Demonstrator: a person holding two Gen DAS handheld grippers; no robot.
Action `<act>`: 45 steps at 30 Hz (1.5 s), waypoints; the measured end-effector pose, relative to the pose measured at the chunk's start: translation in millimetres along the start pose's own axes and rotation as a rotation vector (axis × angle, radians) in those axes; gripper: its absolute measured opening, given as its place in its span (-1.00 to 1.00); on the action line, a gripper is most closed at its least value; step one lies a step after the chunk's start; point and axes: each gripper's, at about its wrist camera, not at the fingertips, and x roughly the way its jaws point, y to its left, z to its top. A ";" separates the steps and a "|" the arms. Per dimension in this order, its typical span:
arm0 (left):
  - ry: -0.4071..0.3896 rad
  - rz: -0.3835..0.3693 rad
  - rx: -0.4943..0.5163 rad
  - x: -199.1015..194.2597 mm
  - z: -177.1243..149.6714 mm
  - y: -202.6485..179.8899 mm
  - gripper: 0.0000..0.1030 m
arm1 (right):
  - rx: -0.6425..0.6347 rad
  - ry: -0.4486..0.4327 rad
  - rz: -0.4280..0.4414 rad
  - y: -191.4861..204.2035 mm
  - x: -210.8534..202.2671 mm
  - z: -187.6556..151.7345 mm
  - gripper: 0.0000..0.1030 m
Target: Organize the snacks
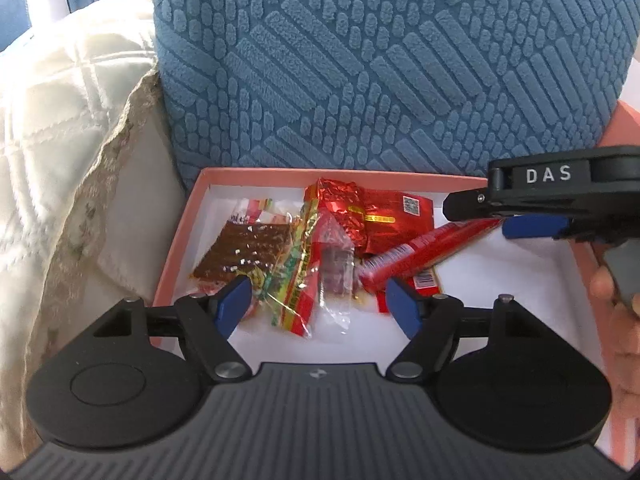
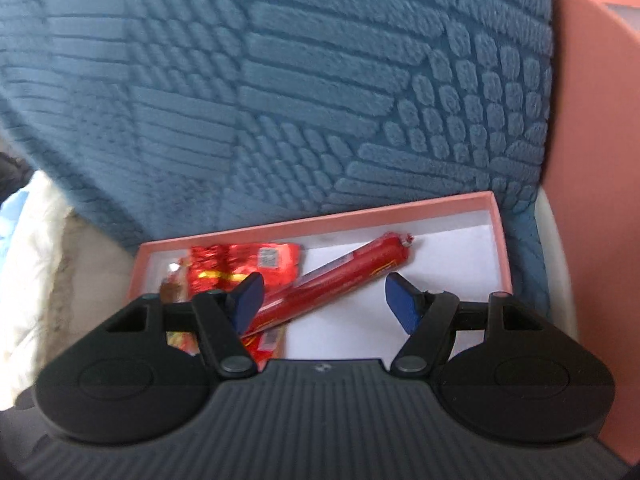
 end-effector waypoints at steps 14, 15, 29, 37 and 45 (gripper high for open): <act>0.006 0.066 0.075 5.9 -1.1 -0.4 0.60 | -0.050 0.034 -0.040 11.3 0.5 -1.6 -0.14; 0.004 0.068 0.086 5.1 -2.0 -1.7 0.60 | -0.033 0.034 -0.037 8.1 -2.0 -0.3 -0.23; -0.020 0.093 0.119 10.5 -5.3 -7.4 0.59 | 0.012 -0.033 -0.008 -11.6 -27.9 13.5 -0.92; -0.096 0.239 0.212 5.2 -5.6 -13.3 0.57 | -0.012 -0.034 -0.011 -1.0 -21.7 4.8 -0.89; -0.097 0.277 0.301 8.2 -11.7 -26.9 0.47 | -0.029 -0.050 -0.024 -0.4 -23.0 7.0 -0.88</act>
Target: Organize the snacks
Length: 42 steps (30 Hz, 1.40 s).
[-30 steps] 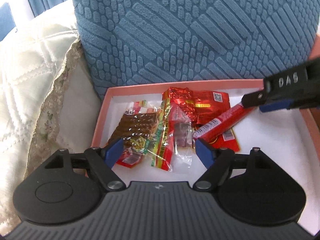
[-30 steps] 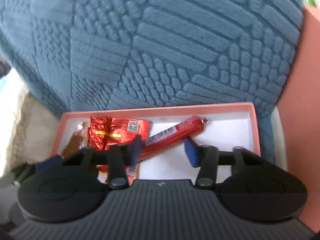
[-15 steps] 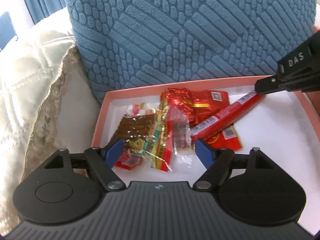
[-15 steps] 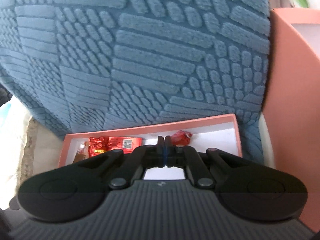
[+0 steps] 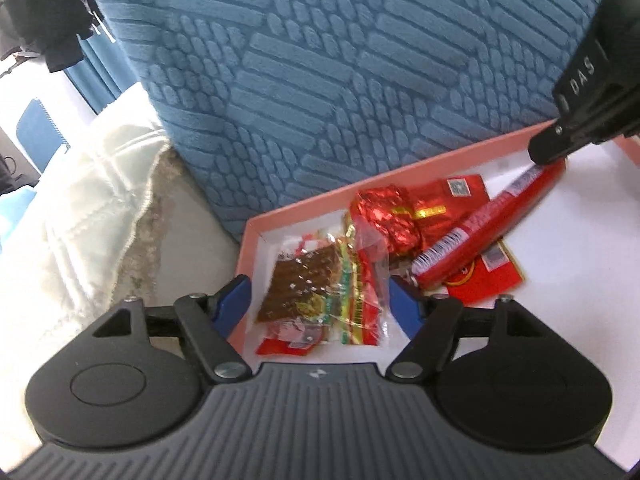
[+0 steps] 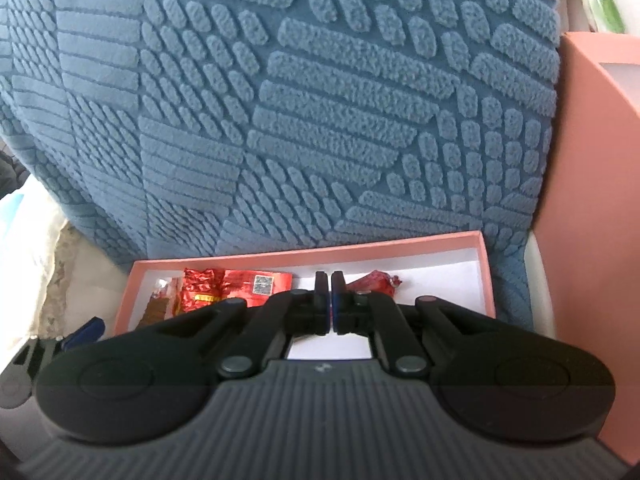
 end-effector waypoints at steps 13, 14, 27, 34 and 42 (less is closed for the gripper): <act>-0.016 -0.059 -0.002 3.6 2.3 -17.0 -0.32 | 0.006 0.013 0.020 5.9 8.9 -5.1 -0.88; -0.017 -0.062 -0.005 5.0 3.1 -17.4 -0.32 | 0.009 0.015 0.024 4.6 7.9 -4.6 -0.88; 0.015 -0.200 -0.190 9.5 8.9 7.1 -0.97 | 0.025 0.023 0.031 9.9 5.4 -3.8 0.00; -0.042 -0.274 -0.282 -14.5 13.7 32.5 -0.99 | 0.056 0.012 -0.051 7.5 10.2 -2.2 0.31; -0.110 -0.363 -0.474 -47.2 0.5 73.9 -1.00 | 0.103 0.020 -0.072 20.8 10.9 -0.4 0.32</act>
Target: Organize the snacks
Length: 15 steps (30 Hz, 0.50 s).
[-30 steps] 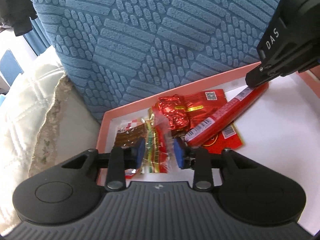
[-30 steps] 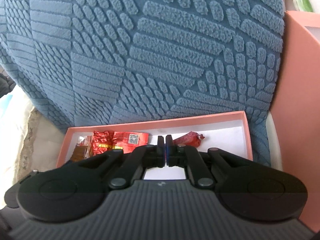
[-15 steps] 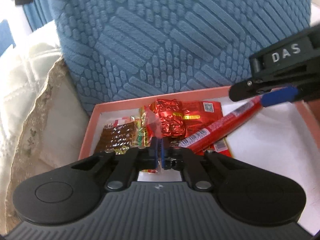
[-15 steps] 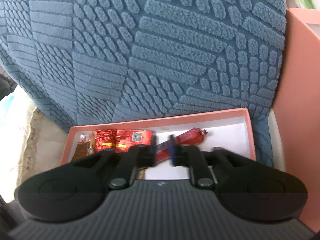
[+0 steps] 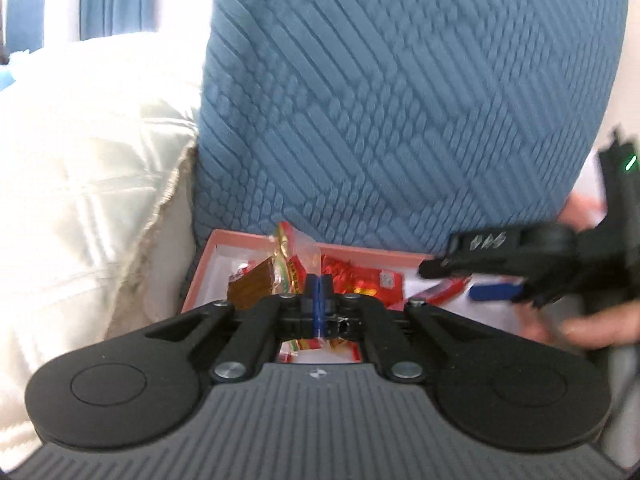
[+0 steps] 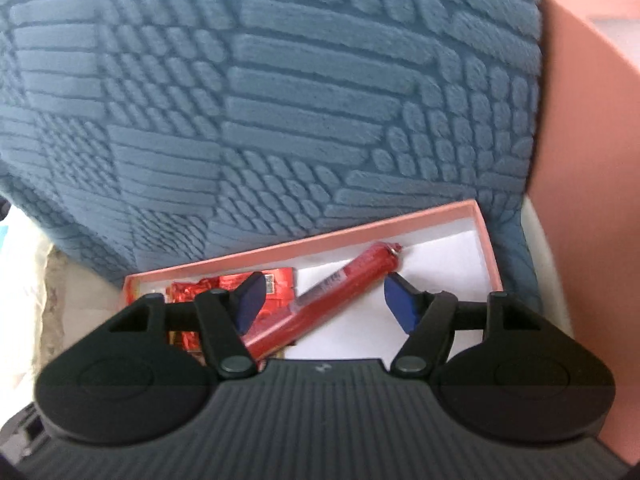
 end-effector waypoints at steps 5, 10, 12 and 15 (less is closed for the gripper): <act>-0.031 -0.047 -0.063 -14.0 0.9 5.8 -1.00 | 0.005 0.017 -0.046 9.6 11.3 -7.0 0.32; -0.022 -0.048 -0.077 -18.2 -2.2 6.4 -1.00 | -0.141 0.011 -0.081 27.2 24.1 -17.2 0.30; -0.023 -0.064 -0.099 -20.3 -2.7 9.0 -1.00 | -0.167 0.007 -0.080 29.6 23.0 -19.7 0.12; -0.021 -0.082 -0.129 -24.6 -5.4 9.6 -1.00 | -0.152 0.016 -0.087 24.3 19.7 -19.5 -0.23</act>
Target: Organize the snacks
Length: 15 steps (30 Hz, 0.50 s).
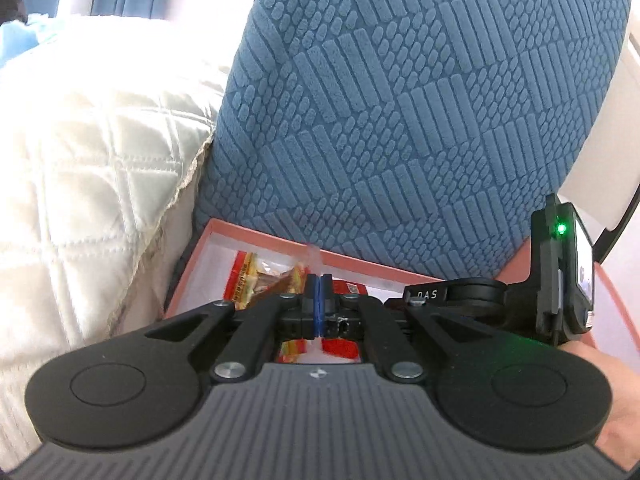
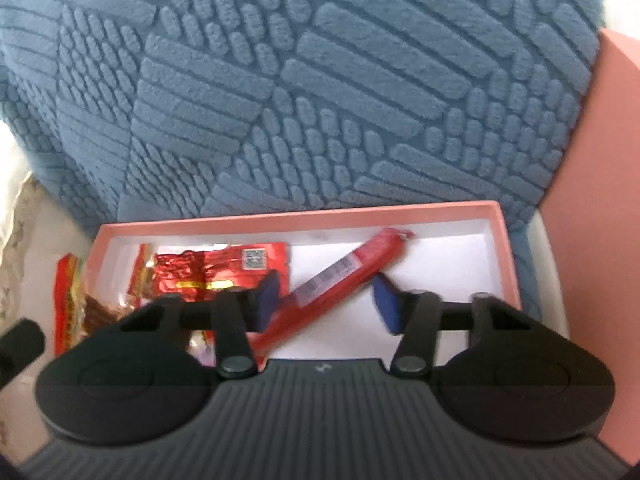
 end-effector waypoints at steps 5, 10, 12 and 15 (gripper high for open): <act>0.002 -0.016 -0.012 -9.5 -7.8 -7.4 -1.00 | 0.015 -0.006 0.016 -11.0 -14.2 -0.1 -0.50; -0.005 -0.020 -0.006 -16.2 -10.5 -16.2 -1.00 | -0.029 -0.060 0.027 -13.6 -43.0 -6.6 -0.54; -0.010 -0.021 -0.004 -19.5 -11.3 -17.8 -1.00 | -0.035 -0.086 0.040 -13.2 -56.2 -10.6 -0.55; -0.016 -0.028 -0.010 -25.6 -12.3 -20.4 -1.00 | -0.045 -0.121 0.064 -14.7 -76.0 -17.2 -0.56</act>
